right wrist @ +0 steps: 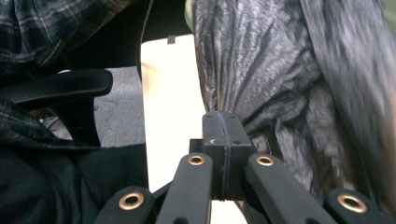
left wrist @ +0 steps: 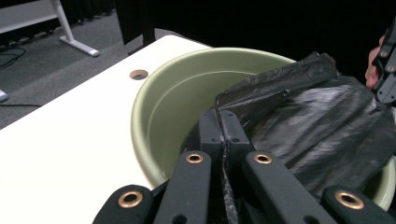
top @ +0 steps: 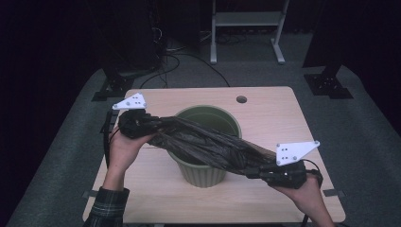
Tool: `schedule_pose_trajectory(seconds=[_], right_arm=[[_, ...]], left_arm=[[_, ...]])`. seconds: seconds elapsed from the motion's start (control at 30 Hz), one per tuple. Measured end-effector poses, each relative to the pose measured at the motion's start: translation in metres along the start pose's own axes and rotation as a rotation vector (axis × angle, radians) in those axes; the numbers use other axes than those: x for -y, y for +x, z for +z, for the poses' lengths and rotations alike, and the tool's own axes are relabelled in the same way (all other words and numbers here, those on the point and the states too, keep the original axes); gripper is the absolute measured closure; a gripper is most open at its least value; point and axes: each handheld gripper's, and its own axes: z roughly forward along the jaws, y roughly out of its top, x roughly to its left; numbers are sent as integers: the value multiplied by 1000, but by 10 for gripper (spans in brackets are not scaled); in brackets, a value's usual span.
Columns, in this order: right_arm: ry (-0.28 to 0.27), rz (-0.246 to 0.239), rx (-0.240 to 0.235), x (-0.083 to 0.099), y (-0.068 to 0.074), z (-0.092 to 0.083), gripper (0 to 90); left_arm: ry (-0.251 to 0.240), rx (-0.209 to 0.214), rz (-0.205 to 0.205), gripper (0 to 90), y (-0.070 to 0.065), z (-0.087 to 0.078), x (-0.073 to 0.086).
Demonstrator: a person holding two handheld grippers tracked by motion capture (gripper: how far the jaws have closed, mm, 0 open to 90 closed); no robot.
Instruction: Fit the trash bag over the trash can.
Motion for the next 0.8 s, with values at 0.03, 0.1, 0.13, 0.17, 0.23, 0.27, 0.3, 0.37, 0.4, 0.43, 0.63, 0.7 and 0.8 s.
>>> schedule_pose_trajectory(seconds=[0.03,0.1,0.13,0.17,0.23,0.27,0.3,0.37,0.4,0.43,0.63,0.7,0.8], right_arm=[[10,6,0,3,-1,-1,898],[18,16,-1,8,-2,-3,899],[23,19,-2,10,-2,-4,899],[28,21,-1,12,-2,-5,898],[41,24,7,16,-4,-6,898],[46,31,11,18,-4,-7,899],[52,31,17,20,-6,-7,898],[65,43,30,25,-8,-6,899],[69,47,33,27,-10,-6,898],[71,51,35,30,-11,-6,898],[108,65,26,40,-14,2,898],[120,74,13,45,-13,6,899],[139,83,0,51,-12,13,899]], left_arm=[[-1,1,-7,899,2,-2,1],[-6,-12,-19,899,6,-4,2],[-5,-17,-23,899,9,-4,2],[-7,-22,-29,899,11,-4,3],[-10,-27,-48,899,18,-3,4],[-9,-34,-56,899,21,-1,5],[-6,-41,-64,899,24,1,6],[0,-53,-81,899,30,4,9],[3,-58,-90,899,34,6,11],[3,-61,-98,899,37,7,13],[14,-66,-150,899,49,16,29],[7,-64,-164,899,52,16,35],[8,-68,-175,899,54,15,41]])
